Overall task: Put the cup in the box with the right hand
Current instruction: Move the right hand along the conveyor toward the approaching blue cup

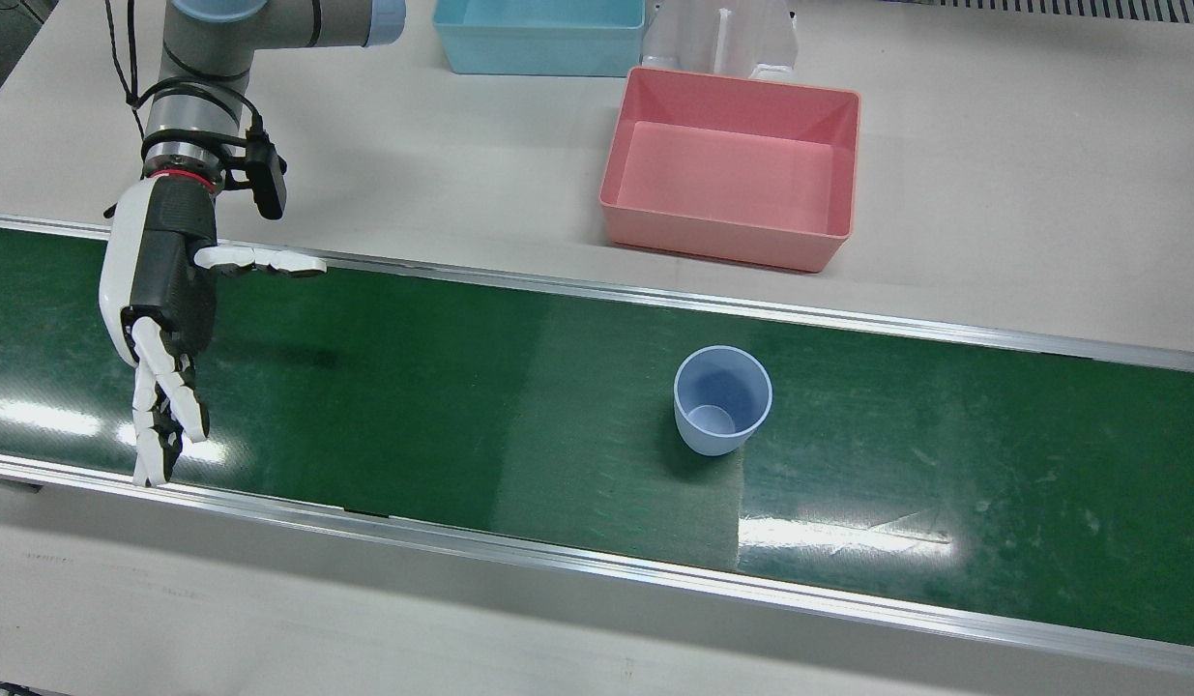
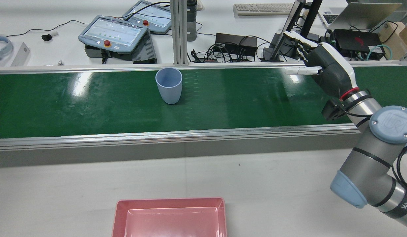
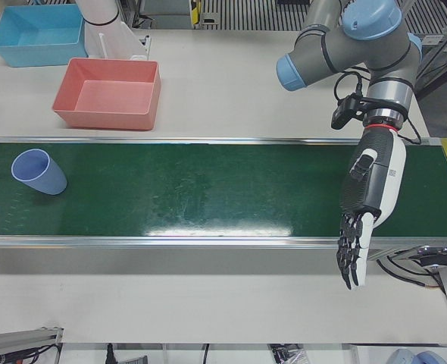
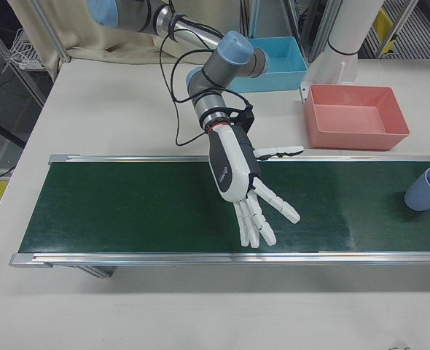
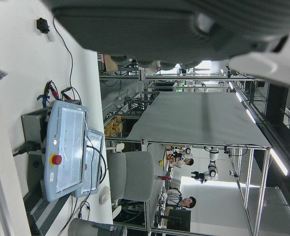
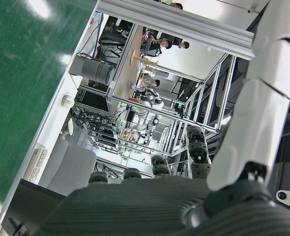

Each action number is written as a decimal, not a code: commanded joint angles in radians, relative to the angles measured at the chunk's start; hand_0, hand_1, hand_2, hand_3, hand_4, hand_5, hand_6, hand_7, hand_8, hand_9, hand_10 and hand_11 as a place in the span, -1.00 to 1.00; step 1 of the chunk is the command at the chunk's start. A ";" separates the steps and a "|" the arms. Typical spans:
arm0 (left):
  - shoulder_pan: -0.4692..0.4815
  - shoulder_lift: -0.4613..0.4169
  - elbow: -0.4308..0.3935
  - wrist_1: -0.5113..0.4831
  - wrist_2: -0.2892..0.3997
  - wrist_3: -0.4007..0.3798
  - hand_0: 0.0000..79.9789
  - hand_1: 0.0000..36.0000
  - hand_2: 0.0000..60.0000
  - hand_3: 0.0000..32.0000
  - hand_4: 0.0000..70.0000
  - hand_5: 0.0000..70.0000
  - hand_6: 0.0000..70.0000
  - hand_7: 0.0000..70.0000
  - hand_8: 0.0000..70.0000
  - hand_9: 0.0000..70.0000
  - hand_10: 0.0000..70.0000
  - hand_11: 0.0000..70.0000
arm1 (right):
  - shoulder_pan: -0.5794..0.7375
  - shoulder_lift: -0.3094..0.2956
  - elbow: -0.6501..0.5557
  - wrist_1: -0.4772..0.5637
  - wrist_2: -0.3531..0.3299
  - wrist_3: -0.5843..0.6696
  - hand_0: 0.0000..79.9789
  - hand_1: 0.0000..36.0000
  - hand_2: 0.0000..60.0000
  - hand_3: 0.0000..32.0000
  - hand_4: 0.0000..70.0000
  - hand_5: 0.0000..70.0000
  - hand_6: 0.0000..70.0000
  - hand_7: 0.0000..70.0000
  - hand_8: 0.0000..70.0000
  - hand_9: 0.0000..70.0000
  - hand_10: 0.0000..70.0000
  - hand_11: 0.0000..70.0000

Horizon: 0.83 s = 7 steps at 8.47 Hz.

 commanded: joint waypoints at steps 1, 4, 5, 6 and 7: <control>0.001 0.000 0.001 0.001 0.000 -0.001 -1.00 -1.00 -1.00 -1.00 -1.00 -1.00 -1.00 -1.00 -1.00 -1.00 -1.00 -1.00 | -0.023 0.004 0.003 -0.005 0.001 0.001 0.25 0.09 -0.79 -1.00 -1.00 -0.87 -0.90 -0.71 -1.00 -0.95 -1.00 -1.00; 0.001 0.000 0.001 0.001 0.000 0.000 -1.00 -1.00 -1.00 -1.00 -1.00 -1.00 -1.00 -1.00 -1.00 -1.00 -1.00 -1.00 | -0.062 0.024 0.003 -0.005 0.004 -0.002 0.26 0.13 -0.81 -1.00 -1.00 -0.86 -0.90 -0.74 -1.00 -0.95 -1.00 -1.00; 0.001 0.000 0.001 0.001 0.000 0.000 -1.00 -1.00 -1.00 -1.00 -1.00 -1.00 -1.00 -1.00 -1.00 -1.00 -1.00 -1.00 | -0.073 0.030 0.001 -0.006 0.010 -0.004 0.26 0.12 -0.80 -1.00 -1.00 -0.86 -0.90 -0.72 -1.00 -0.94 -1.00 -1.00; 0.001 0.000 0.001 0.001 0.000 0.000 -1.00 -1.00 -1.00 -1.00 -1.00 -1.00 -1.00 -1.00 -1.00 -1.00 -1.00 -1.00 | -0.074 0.030 0.001 -0.005 0.010 -0.004 0.26 0.12 -0.80 -1.00 -1.00 -0.86 -0.90 -0.72 -1.00 -0.94 -1.00 -1.00; 0.001 0.000 0.001 0.001 0.000 0.000 -1.00 -1.00 -1.00 -1.00 -1.00 -1.00 -1.00 -1.00 -1.00 -1.00 -1.00 -1.00 | -0.074 0.029 0.000 -0.006 0.010 -0.004 0.26 0.12 -0.80 -1.00 -1.00 -0.86 -0.90 -0.70 -1.00 -0.94 -1.00 -1.00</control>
